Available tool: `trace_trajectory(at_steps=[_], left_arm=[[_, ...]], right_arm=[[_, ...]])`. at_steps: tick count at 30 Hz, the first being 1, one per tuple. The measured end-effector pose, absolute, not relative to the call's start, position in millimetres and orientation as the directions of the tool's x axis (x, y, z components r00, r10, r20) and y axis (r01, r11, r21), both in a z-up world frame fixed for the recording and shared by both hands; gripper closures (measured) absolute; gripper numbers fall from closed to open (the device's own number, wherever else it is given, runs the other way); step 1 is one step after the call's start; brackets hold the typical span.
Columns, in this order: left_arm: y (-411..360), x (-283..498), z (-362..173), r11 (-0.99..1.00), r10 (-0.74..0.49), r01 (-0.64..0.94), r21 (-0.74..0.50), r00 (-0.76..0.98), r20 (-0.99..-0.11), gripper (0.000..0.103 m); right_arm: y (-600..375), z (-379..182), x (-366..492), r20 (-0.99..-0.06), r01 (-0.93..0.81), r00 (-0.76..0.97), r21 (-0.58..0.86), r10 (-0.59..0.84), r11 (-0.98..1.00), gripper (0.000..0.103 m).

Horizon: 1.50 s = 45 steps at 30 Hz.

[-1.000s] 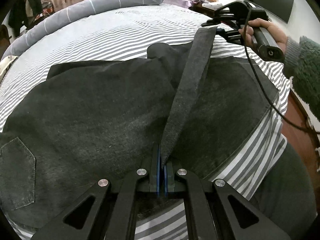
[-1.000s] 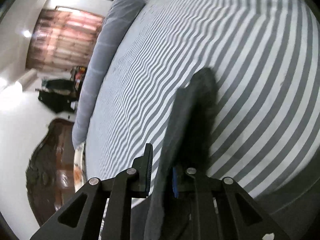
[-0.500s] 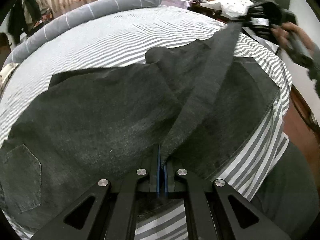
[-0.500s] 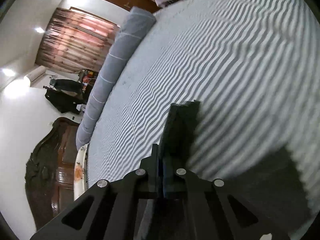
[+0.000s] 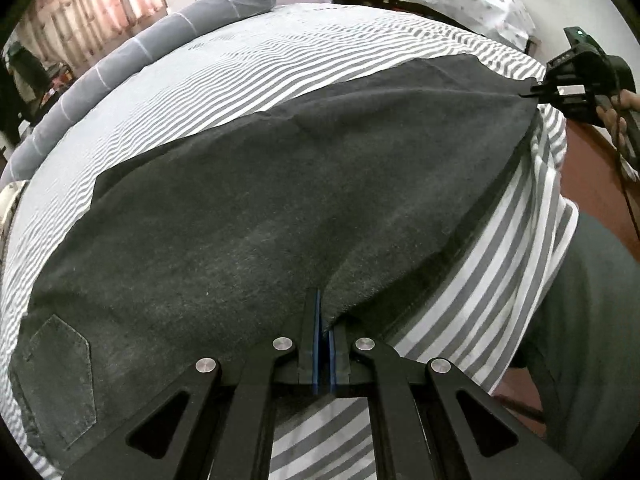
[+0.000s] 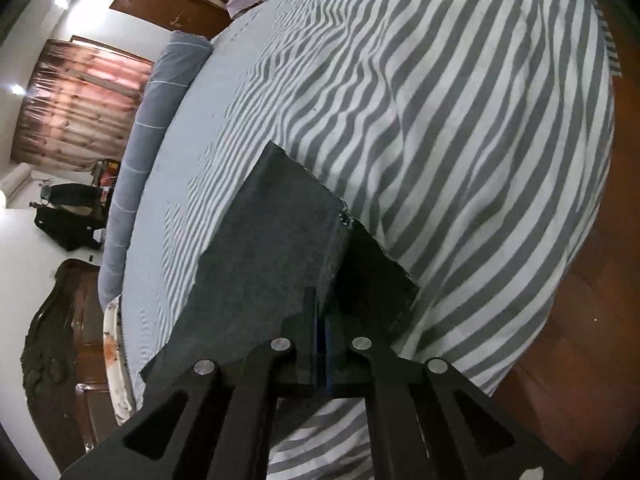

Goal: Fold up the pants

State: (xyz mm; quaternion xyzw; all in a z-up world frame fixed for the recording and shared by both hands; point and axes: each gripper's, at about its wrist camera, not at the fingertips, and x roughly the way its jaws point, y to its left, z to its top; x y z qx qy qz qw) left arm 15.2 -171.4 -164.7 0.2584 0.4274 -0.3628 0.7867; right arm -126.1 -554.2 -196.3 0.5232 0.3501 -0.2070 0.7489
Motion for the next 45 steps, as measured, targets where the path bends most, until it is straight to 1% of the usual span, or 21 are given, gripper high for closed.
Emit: trace_trajectory(at_steps=[8,13,14,15,16,17,18,19,20,22,24,26,27,29,31,34,37,40,43,45], left_arm=[[-168.7,12.0,-161.7,0.598,-0.37,0.798,0.072,0.355,-0.859,0.1],[-173.1,13.4,-174.5,0.601,-0.341,0.796,0.078,0.343,-0.875,0.098],[-173.7,15.6,-178.4,0.611,-0.329,0.788,0.072,0.336,-0.882,0.094],[-173.8,16.9,-180.4,0.621,-0.327,0.781,0.063,0.331,-0.885,0.093],[-173.1,17.5,-181.0,0.63,-0.331,0.775,0.052,0.328,-0.885,0.09],[-172.1,17.7,-180.5,0.636,-0.341,0.771,0.03,0.316,-0.886,0.082],[-171.3,17.9,-180.2,0.638,-0.349,0.77,0.011,0.301,-0.887,0.078],[-171.0,17.4,-179.7,0.639,-0.356,0.769,-0.013,0.281,-0.892,0.071],[-170.5,15.9,-178.5,0.637,-0.36,0.77,-0.029,0.264,-0.895,0.068],[-166.7,14.2,-175.0,0.639,-0.368,0.767,-0.059,0.237,-0.899,0.066],[-159.5,15.4,-167.6,0.65,-0.389,0.752,-0.109,0.206,-0.898,0.066],[-139.3,22.7,-150.0,0.671,-0.463,0.713,-0.201,0.192,-0.865,0.066],[-132.3,27.2,-144.1,0.684,-0.481,0.695,-0.22,0.204,-0.852,0.066],[-110.7,46.1,-128.8,0.745,-0.498,0.622,-0.24,0.279,-0.821,0.062],[-94.1,68.0,-120.8,0.81,-0.465,0.544,-0.22,0.367,-0.805,0.062],[-79.3,93.9,-119.3,0.867,-0.403,0.464,-0.18,0.443,-0.801,0.062],[-72.2,117.4,-125.2,0.906,-0.343,0.397,-0.148,0.482,-0.806,0.062],[-68.7,133.7,-133.1,0.923,-0.32,0.353,-0.151,0.488,-0.812,0.062],[-60.9,151.9,-139.9,0.939,-0.303,0.302,-0.163,0.505,-0.808,0.062],[-61.7,162.2,-144.0,0.947,-0.29,0.276,-0.165,0.511,-0.809,0.062]], right_arm=[[-557.5,-191.4,-120.3,-0.786,0.713,0.619,0.555,-0.011,0.428,0.1],[-557.2,-202.0,-111.6,-0.821,0.737,0.57,0.503,-0.014,0.451,0.099],[-558.0,-204.7,-111.6,-0.831,0.752,0.555,0.491,-0.021,0.44,0.096],[-559.5,-207.3,-111.8,-0.837,0.762,0.546,0.488,-0.019,0.425,0.093],[-560.7,-209.2,-112.8,-0.84,0.767,0.542,0.486,-0.017,0.419,0.09],[-561.3,-210.2,-114.8,-0.843,0.772,0.537,0.484,-0.017,0.412,0.088],[-562.2,-210.2,-117.3,-0.842,0.772,0.54,0.489,-0.013,0.405,0.086],[-563.0,-209.1,-119.2,-0.844,0.775,0.536,0.486,-0.013,0.405,0.081],[-563.0,-206.8,-120.9,-0.85,0.782,0.526,0.474,-0.02,0.406,0.076],[-561.4,-196.8,-126.7,-0.86,0.797,0.507,0.445,-0.052,0.408,0.057],[-558.4,-183.2,-133.5,-0.866,0.812,0.492,0.418,-0.092,0.407,0.056],[-555.7,-168.3,-138.9,-0.858,0.81,0.5,0.416,-0.117,0.414,0.056],[-553.8,-159.1,-140.0,-0.853,0.808,0.504,0.412,-0.132,0.422,0.056],[-548.2,-140.6,-133.4,-0.835,0.78,0.532,0.419,-0.141,0.465,0.056],[-537.1,-122.1,-113.5,-0.825,0.74,0.551,0.412,-0.127,0.532,0.056],[-511.9,-98.5,-64.2,-0.806,0.629,0.591,0.431,-0.037,0.647,0.056],[-469.1,-83.5,3.3,-0.793,0.467,0.599,0.458,0.111,0.757,0.056],[-416.9,-79.8,74.8,-0.792,0.307,0.555,0.48,0.256,0.821,0.056],[-362.6,-86.7,143.0,-0.788,0.177,0.472,0.525,0.396,0.833,0.056],[-327.8,-94.0,177.2,-0.791,0.108,0.409,0.538,0.455,0.836,0.056]])
